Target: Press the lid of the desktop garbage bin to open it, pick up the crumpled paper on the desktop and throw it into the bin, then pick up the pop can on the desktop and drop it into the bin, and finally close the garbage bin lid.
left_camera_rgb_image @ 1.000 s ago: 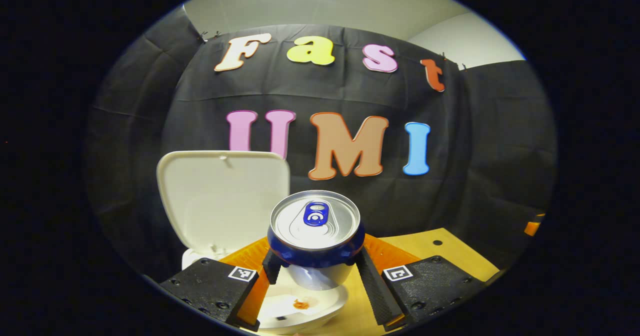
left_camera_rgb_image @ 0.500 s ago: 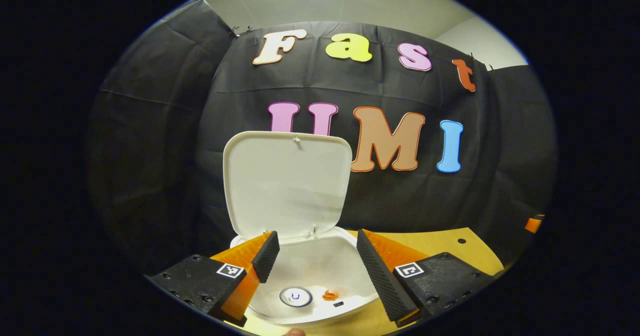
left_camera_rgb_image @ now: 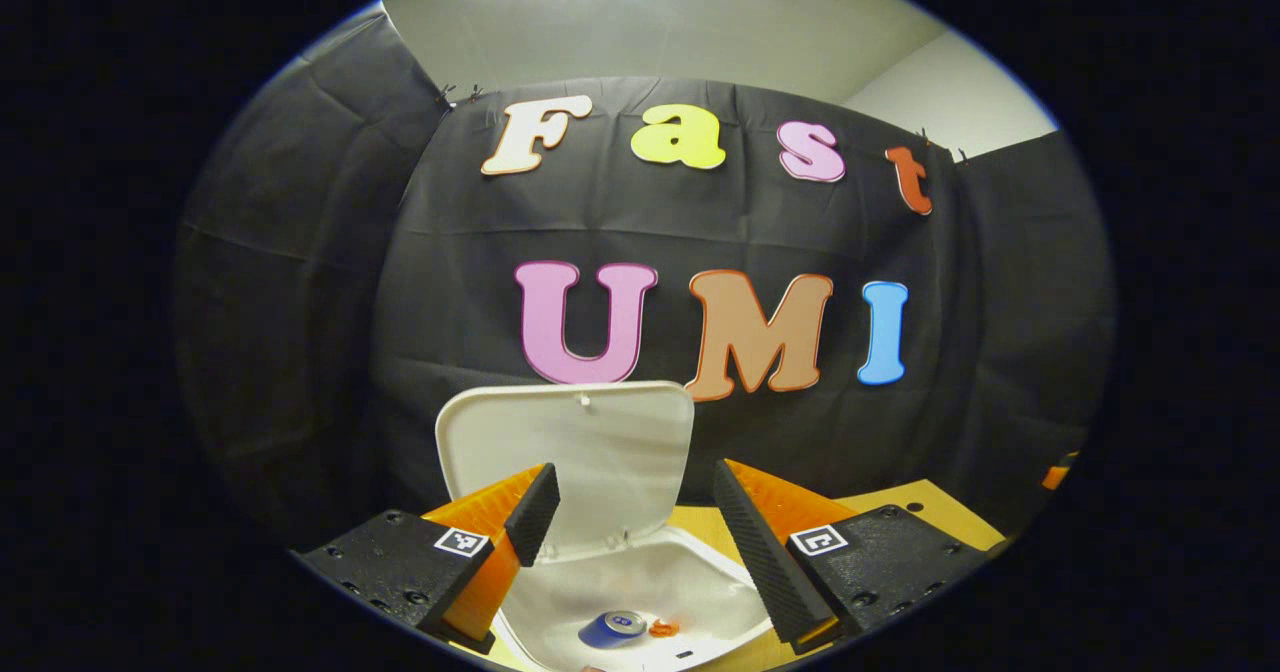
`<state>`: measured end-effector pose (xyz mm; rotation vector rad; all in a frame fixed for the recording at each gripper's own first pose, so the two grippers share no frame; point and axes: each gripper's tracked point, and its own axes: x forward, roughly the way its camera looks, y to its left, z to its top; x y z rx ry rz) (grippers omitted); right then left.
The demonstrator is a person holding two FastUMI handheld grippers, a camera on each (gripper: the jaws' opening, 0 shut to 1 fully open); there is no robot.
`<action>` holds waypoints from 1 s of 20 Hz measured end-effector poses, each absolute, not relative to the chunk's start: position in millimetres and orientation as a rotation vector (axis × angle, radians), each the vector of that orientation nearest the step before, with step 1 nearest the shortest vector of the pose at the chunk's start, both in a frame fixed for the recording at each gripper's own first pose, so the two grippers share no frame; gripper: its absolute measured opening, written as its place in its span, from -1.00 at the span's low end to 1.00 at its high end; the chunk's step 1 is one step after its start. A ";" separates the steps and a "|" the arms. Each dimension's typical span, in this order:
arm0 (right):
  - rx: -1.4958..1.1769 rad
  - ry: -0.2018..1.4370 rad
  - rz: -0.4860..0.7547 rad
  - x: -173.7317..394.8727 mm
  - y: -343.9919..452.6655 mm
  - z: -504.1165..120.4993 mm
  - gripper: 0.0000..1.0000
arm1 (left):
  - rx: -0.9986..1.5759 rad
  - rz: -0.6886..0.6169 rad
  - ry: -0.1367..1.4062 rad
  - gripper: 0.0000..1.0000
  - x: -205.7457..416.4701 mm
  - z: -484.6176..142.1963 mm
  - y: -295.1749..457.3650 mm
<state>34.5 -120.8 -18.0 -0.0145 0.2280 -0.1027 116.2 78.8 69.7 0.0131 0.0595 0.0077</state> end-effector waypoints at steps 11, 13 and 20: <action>-0.022 0.241 -0.151 13.2 -136.0 -26.0 0.89 | 0.099 0.012 -0.019 0.84 182.3 135.5 100.6; -0.016 0.243 -0.161 9.9 -139.3 -25.9 0.89 | 0.100 0.031 0.027 0.84 191.0 120.1 108.3; -0.005 0.261 -0.178 0.1 -149.2 -33.2 0.89 | 0.045 0.064 0.115 0.87 191.9 81.4 117.7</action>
